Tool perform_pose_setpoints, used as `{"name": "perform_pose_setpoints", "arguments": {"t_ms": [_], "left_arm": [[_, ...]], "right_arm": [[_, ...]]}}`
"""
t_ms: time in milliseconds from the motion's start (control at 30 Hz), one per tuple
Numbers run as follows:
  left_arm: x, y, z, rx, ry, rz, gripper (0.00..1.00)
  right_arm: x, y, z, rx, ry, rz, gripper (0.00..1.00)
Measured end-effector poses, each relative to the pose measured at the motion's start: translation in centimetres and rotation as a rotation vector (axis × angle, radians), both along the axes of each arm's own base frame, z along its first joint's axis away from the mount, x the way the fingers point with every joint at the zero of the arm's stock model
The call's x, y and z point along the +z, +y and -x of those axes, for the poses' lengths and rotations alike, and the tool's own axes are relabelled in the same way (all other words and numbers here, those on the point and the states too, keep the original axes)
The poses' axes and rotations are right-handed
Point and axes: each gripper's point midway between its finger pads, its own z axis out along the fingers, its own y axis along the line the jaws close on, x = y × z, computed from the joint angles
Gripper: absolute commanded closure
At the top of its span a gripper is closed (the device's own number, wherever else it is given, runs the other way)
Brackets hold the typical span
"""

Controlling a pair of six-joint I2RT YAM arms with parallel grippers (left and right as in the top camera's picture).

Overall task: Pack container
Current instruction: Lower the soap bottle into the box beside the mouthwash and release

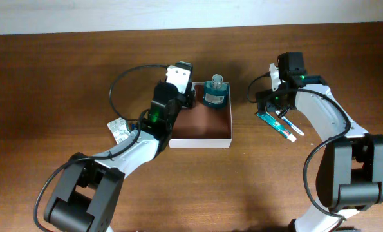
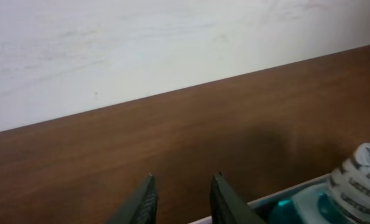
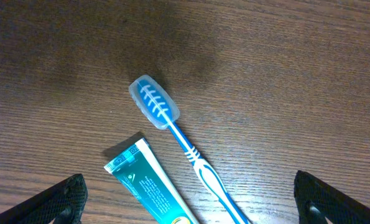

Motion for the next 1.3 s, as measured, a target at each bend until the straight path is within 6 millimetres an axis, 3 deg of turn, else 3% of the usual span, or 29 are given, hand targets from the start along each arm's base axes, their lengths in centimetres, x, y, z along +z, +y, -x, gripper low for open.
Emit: {"name": "perform_pose_setpoints", "arguments": {"t_ms": [300,533,767,1000,1300], "left_arm": [[-0.6,1.1,-0.6,0.023,0.007,-0.004,0.70],[-0.9,1.1,-0.8,0.023,0.002,-0.012,0.31],[-0.5,1.1,-1.0,0.025,-0.005,-0.009,0.07],[-0.4,0.6,-0.9,-0.004,-0.001,-0.002,0.01],[-0.5,0.1,-0.7,-0.034,0.005,0.003,0.01]], "right_arm": [[0.0,0.0,0.0,0.001,0.000,0.000,0.01],[0.0,0.0,0.0,0.000,0.000,0.000,0.01],[0.0,0.0,0.0,0.001,0.000,0.000,0.01],[0.0,0.0,0.0,0.001,0.000,0.000,0.01],[0.0,0.0,0.0,0.000,0.000,0.000,0.01]]}}
